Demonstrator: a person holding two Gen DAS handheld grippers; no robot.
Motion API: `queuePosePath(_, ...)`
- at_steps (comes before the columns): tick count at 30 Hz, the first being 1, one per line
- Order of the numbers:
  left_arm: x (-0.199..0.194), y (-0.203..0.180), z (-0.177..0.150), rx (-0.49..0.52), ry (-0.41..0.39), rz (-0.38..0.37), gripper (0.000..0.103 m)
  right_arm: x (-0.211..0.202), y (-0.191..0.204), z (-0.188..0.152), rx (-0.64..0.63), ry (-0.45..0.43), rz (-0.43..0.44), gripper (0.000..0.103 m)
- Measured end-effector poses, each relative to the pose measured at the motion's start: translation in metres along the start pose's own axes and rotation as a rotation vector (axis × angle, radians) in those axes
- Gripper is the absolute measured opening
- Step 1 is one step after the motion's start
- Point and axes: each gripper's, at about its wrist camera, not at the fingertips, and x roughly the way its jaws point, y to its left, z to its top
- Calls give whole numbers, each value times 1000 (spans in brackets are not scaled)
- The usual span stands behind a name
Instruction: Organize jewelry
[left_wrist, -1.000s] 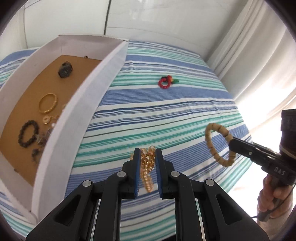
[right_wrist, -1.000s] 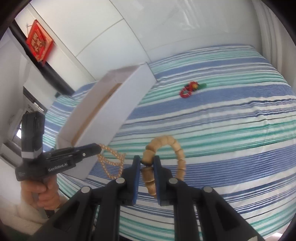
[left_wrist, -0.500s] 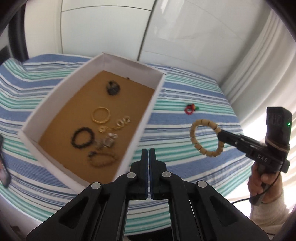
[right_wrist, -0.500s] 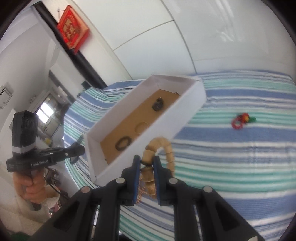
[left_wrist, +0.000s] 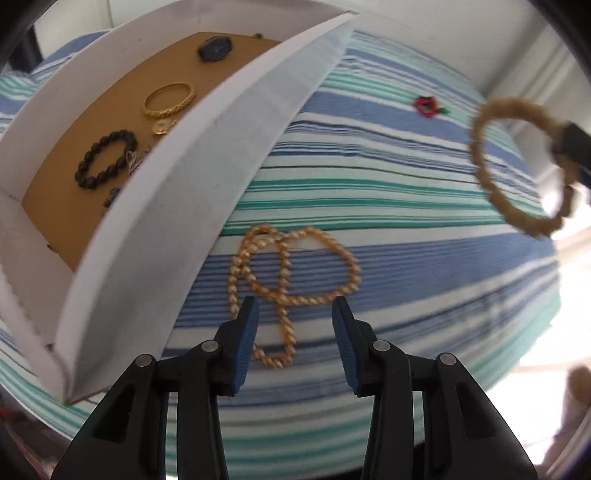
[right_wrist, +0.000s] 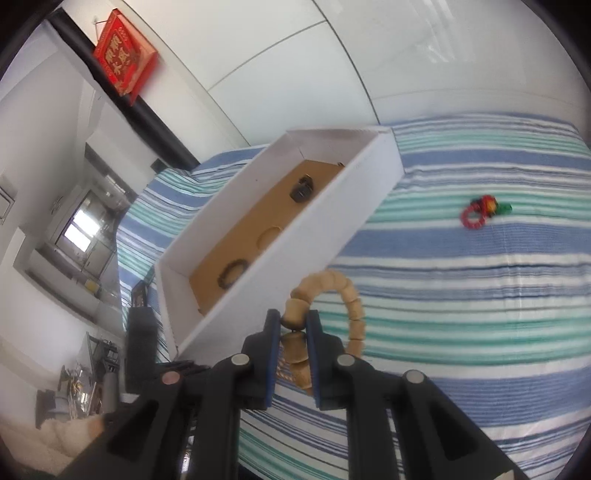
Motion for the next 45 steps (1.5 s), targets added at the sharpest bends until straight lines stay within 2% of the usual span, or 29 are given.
queuePosePath(2, 18, -4, 3, 4, -5, 76, 61, -1, -6, -6, 12, 3, -1, 15)
queuePosePath(3, 26, -5, 4, 7, 5, 110, 66, -1, -9, -9, 20, 5, 0, 15)
queuePosePath(4, 30, -7, 4, 11, -6, 119, 68, -1, -12, -12, 27, 6, 0, 15)
queuePosePath(5, 35, -8, 4, 17, 6, 117, 64, -2, -13, -13, 30, 4, -1, 15)
queuePosePath(6, 35, -8, 3, 15, 0, 112, 59, -4, -16, -14, 34, 1, -4, 15)
queuePosePath(7, 32, -8, 2, 15, -14, 114, 22, -5, -18, -14, 35, -2, -8, 15)
queuePosePath(8, 31, -9, 3, 25, -8, 88, 13, -6, -19, -15, 35, -5, -11, 15)
queuePosePath(9, 30, -6, 3, 12, 5, 45, 13, -8, -21, -15, 35, -10, -14, 15)
queuePosePath(10, 27, -5, 3, 2, 3, 21, 3, -8, -22, -15, 36, -12, -15, 15)
queuePosePath(11, 20, -6, 4, 13, -16, 17, 5, -9, -23, -15, 39, -15, -15, 15)
queuePosePath(15, -25, -12, 7, -3, -64, -90, 4, -11, -24, -10, 50, -25, -7, 15)
queuePosePath(20, -89, 1, 17, -27, -144, -188, 4, -19, -16, 2, 31, -46, 4, 14)
queuePosePath(27, -141, 24, 38, -81, -159, -310, 5, -29, 4, 26, -25, -80, 18, 14)
queuePosePath(31, -175, 34, 54, -90, -182, -354, 5, -33, 23, 47, -80, -100, 25, 14)
queuePosePath(34, -209, 43, 69, -92, -230, -355, 5, -34, 38, 65, -116, -111, 42, 14)
queuePosePath(38, -246, 64, 95, -103, -285, -320, 5, -28, 69, 98, -195, -116, 71, 14)
queuePosePath(42, -254, 90, 123, -128, -304, -243, 5, -10, 92, 129, -246, -105, 86, 14)
queuePosePath(45, -238, 114, 144, -161, -294, -177, 5, 16, 96, 153, -237, -78, 95, 14)
